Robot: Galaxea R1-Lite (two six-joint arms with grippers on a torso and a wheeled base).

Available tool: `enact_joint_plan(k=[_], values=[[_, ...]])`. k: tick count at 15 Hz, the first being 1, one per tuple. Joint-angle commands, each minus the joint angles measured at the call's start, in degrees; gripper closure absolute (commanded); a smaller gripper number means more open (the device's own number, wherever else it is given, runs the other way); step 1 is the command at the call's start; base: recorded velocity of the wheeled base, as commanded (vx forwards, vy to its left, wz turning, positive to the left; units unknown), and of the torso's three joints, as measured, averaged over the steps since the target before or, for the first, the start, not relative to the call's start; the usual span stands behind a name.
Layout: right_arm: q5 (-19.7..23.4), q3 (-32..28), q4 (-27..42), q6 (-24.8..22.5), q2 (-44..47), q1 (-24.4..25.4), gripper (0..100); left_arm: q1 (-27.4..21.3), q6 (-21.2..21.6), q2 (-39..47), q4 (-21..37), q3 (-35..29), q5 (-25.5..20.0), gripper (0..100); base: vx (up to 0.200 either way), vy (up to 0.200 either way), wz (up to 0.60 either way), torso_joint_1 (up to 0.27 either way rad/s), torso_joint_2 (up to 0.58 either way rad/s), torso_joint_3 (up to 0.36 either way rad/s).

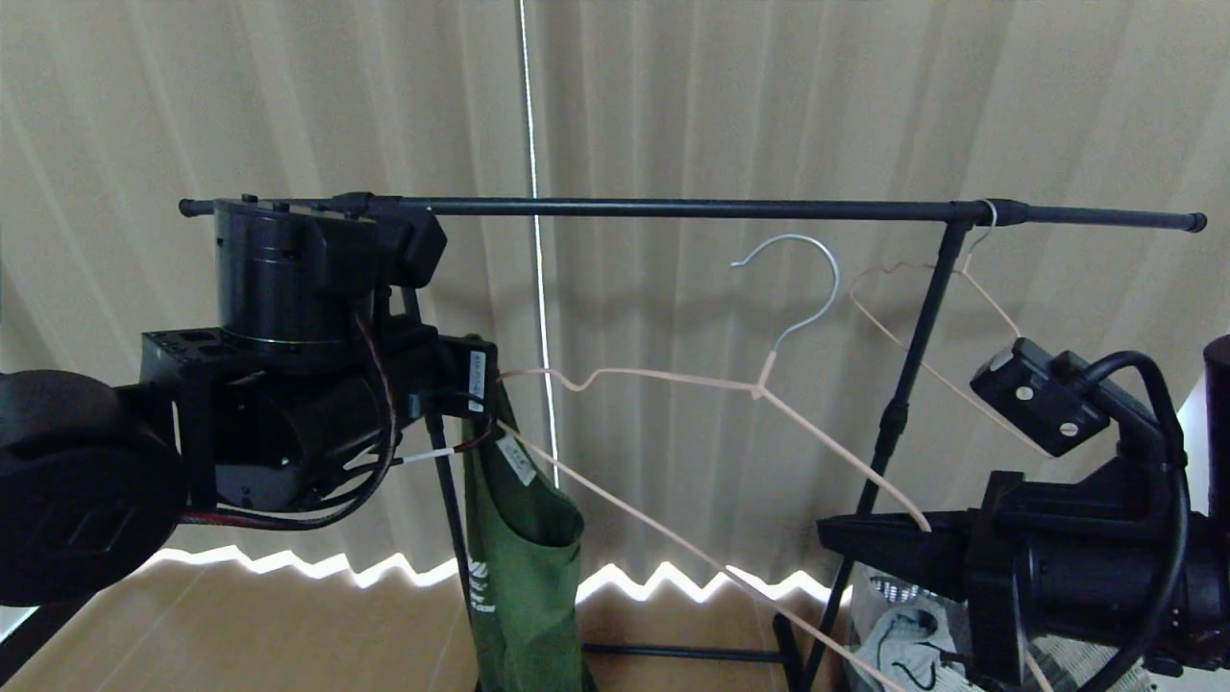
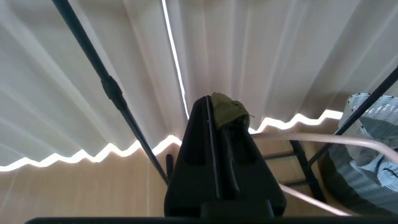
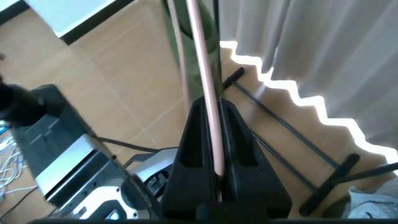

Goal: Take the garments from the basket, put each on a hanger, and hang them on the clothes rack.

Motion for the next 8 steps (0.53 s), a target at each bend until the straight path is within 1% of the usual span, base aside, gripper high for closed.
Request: enact_joint_plan(k=[1, 4, 5, 8], values=[[-0.03, -0.74, 0.05, 0.01, 1.78, 0.12, 100, 0.03, 0.01, -0.13, -0.01, 0.0, 0.02, 100, 0.0, 0.0, 0.0, 0.0, 0.0, 0.0], [-0.03, -0.65, 0.05, 0.1, 1.43, 2.23, 100, 0.47, 0.01, 0.57, -0.1, -0.35, 0.02, 100, 0.0, 0.0, 0.0, 0.0, 0.0, 0.0], [-0.03, -0.65, 0.05, 0.1, 1.43, 2.23, 100, 0.47, 0.01, 0.57, -0.1, -0.35, 0.02, 100, 0.0, 0.0, 0.0, 0.0, 0.0, 0.0], [-0.3, -1.09, -4.26, -0.08, 3.27, 2.67, 100, 0.38, 0.01, 0.57, -0.01, -0.09, 0.37, 100, 0.0, 0.0, 0.0, 0.0, 0.0, 0.0]])
